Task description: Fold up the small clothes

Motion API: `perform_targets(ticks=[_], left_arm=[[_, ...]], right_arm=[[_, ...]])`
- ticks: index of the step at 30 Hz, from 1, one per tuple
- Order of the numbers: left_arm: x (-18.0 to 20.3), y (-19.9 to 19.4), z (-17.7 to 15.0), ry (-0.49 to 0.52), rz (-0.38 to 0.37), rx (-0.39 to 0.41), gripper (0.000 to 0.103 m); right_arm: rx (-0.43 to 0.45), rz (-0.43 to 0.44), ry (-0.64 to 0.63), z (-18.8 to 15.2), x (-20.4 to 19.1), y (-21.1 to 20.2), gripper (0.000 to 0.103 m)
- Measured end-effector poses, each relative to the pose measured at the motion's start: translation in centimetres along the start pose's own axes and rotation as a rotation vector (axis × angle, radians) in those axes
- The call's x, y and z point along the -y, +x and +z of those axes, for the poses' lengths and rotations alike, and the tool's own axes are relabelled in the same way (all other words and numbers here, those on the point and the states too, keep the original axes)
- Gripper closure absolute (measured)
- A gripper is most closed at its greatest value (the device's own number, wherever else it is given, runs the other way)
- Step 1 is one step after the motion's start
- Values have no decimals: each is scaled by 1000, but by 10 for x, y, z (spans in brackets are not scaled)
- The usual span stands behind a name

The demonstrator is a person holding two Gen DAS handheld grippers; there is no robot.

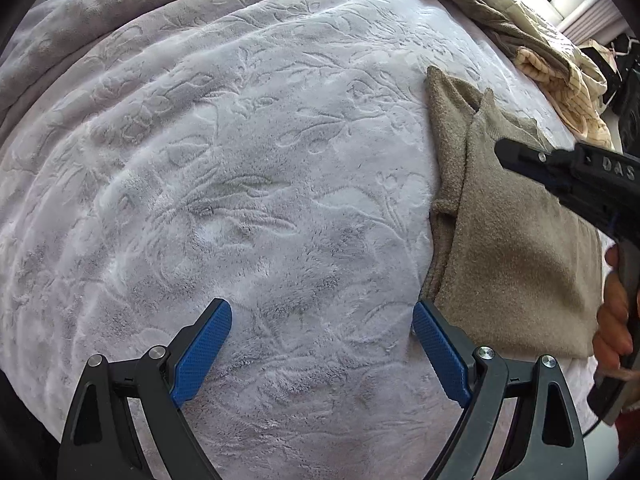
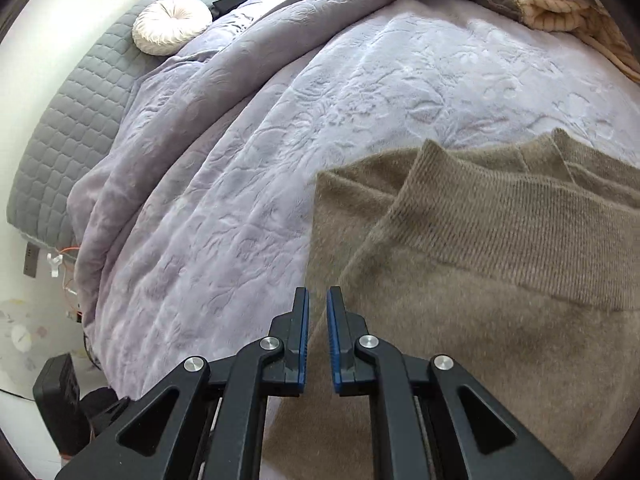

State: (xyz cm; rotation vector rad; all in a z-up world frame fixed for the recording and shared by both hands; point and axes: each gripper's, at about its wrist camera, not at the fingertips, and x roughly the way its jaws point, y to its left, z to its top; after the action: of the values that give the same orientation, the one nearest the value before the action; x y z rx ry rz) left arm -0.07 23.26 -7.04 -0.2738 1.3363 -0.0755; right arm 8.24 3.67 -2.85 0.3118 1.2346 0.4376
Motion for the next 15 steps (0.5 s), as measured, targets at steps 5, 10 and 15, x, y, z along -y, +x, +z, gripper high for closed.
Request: perform_targets(ticks=[5, 10, 15], left_arm=[[8, 5, -2, 16, 7, -15, 11], [19, 5, -5, 34, 13, -22, 11], [37, 10, -8, 62, 14, -38, 11]], right_arm=[[-44, 29, 96, -45, 18, -16, 85], [-66, 51, 189, -96, 36, -36, 81], [-66, 81, 273, -133, 52, -53, 69]])
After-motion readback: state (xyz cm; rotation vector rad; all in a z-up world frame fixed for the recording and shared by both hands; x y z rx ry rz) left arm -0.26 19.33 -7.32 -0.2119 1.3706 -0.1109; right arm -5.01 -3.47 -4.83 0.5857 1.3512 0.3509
